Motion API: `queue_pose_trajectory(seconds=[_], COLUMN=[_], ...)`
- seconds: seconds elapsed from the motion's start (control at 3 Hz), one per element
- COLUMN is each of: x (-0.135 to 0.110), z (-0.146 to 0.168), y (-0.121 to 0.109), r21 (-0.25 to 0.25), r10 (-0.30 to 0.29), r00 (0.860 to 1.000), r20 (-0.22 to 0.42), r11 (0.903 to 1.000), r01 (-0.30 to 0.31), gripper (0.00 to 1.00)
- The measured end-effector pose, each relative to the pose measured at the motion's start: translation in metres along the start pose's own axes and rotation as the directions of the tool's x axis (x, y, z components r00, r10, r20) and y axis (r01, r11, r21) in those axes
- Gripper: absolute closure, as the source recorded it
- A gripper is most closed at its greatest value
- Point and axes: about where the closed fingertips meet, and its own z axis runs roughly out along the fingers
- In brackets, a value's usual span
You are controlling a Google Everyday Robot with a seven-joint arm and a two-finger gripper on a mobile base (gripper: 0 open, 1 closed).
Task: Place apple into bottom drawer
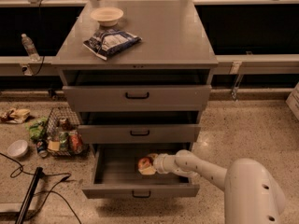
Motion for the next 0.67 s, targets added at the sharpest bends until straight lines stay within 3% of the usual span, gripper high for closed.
queue_pose_trajectory(seconds=[0.33,0.67], x=[0.007,0.013], z=[0.018,0.032], y=[-0.01,-0.015], r21=[-0.004,-0.002], r10=[0.021,0.047], r00=[1.0,0.998], r20=[0.017,-0.034], r11=[0.9998,0.9989], r01=[-0.021,-0.047], gripper=[0.66,0.43])
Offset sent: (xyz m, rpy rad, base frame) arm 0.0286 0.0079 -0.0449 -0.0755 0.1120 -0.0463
